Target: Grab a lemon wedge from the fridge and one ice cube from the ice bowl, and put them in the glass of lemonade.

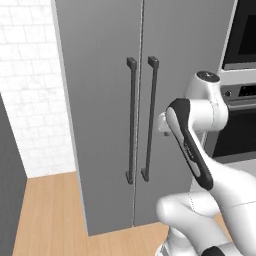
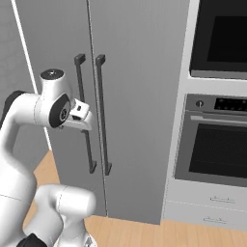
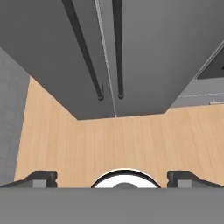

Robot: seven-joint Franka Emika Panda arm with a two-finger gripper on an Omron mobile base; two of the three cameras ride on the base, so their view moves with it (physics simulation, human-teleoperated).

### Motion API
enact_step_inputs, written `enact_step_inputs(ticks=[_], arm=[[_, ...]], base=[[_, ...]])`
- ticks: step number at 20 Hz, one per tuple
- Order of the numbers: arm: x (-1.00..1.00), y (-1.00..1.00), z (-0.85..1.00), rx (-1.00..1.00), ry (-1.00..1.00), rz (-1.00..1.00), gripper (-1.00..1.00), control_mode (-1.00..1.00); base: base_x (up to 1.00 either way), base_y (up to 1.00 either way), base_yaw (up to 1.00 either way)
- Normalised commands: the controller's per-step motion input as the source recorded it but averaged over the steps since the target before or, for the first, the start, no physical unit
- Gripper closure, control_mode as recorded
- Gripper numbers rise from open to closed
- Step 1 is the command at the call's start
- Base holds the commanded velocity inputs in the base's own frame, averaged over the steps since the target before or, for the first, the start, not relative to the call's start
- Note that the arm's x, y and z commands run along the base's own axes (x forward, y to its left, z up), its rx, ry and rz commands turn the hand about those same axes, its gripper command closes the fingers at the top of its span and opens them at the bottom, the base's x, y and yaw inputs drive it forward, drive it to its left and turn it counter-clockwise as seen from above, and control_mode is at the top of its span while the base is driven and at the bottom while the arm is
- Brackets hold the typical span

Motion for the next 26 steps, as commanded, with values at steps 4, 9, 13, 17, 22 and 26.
enact_step_inputs(ticks=[4, 9, 13, 17, 22, 26], arm=[[-0.51, 0.00, 0.76, -0.08, -0.46, 0.00, -1.00, -1.00], [-0.17, 0.06, 0.73, -0.12, -0.44, 0.00, -1.00, -1.00], [0.23, 0.00, 0.18, -0.02, -0.35, 0.00, -1.00, -1.00], [0.97, -0.08, -0.01, 0.03, -0.04, 0.00, -1.00, -1.00], [1.00, 0.00, 0.00, 0.01, 0.04, 0.00, -1.00, -1.00], [1.00, 0.00, 0.02, 0.00, 0.19, 0.00, -1.00, -1.00]], base=[[0.00, 0.00, 0.00], [0.00, 0.00, 0.00], [0.00, 0.00, 0.00], [0.00, 0.00, 0.00], [0.00, 0.00, 0.00], [0.00, 0.00, 0.00]])
